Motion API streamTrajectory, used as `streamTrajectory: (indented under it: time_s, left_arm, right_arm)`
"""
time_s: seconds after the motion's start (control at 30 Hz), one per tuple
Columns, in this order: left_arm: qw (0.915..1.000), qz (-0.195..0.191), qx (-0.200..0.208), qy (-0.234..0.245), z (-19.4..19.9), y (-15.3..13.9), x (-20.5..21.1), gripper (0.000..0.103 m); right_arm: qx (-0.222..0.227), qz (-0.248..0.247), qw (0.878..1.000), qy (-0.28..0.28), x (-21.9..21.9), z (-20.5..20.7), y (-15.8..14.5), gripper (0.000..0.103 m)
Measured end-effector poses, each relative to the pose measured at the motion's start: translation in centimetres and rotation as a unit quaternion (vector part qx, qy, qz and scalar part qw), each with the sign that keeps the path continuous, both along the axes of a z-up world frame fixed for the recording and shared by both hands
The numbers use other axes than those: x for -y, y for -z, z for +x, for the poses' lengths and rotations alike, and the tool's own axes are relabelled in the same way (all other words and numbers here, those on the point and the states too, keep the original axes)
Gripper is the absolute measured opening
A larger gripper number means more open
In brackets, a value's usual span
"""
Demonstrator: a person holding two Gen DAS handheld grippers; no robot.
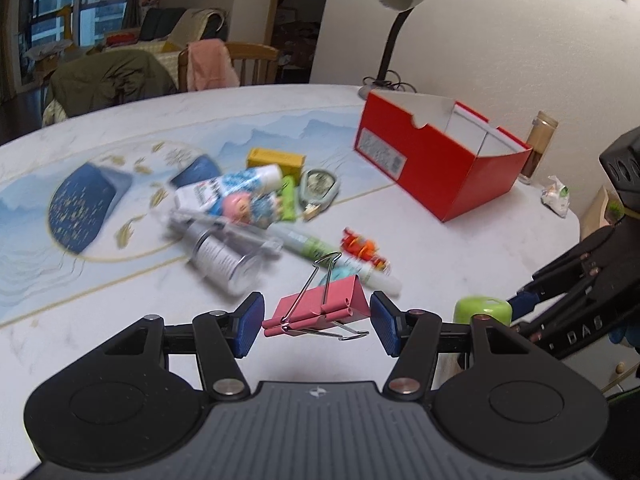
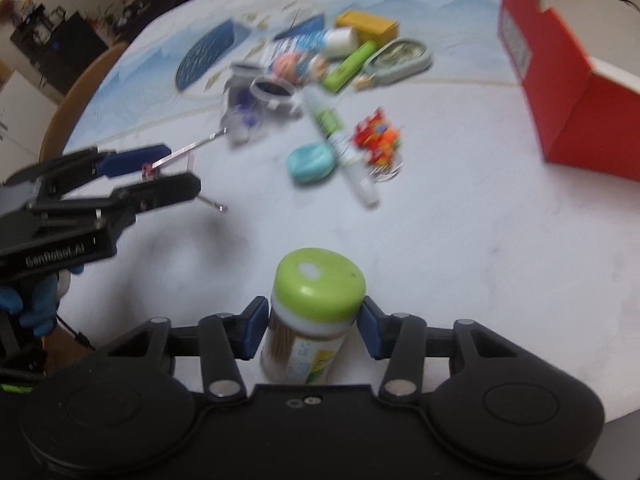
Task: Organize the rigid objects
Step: 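Lift the pink clip with the left tool while the right tool lifts the toothpick jar, then lower the jar into the red shoebox and open the right tool while the left tool releases the clip inside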
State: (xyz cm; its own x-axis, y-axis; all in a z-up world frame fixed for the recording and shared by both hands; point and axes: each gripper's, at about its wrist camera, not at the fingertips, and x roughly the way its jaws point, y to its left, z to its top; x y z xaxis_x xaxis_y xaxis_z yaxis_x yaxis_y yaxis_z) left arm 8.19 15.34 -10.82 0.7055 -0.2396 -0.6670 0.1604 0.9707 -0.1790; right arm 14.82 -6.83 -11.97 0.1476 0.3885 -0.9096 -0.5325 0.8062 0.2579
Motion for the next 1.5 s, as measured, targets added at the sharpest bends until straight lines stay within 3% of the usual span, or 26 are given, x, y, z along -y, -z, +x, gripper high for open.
streamTrajectory:
  time_s: [0.3, 0.7, 0.93, 1.17, 1.5]
  left_arm:
    - [0.9997, 0.014, 0.017, 0.007, 4.0, -2.5, 4.9, 0.057]
    - [0.9971, 0.045, 0.058, 0.022, 12.0, -6.7, 13.3, 0.057]
    - [0.9966, 0.056, 0.047, 0.038, 17.6, -7.1, 18.0, 0.058]
    - [0.9942, 0.083, 0.019, 0.065, 22.9, -6.0, 22.7, 0.057]
    - [0.9893, 0.093, -0.07, 0.088, 29.6, -2.3, 26.5, 0.057]
  right_arm:
    - [0.046, 0.037, 0.998, 0.022, 4.7, 4.8, -3.6, 0.045]
    - [0.134, 0.073, 0.987, 0.052, 13.0, 15.0, -10.2, 0.045]
    - [0.148, 0.047, 0.984, 0.084, 16.7, 20.0, -9.3, 0.045]
    - [0.135, 0.012, 0.985, 0.104, 19.5, 23.4, -6.8, 0.045]
    - [0.095, -0.026, 0.991, 0.093, 21.7, 25.9, -2.9, 0.045]
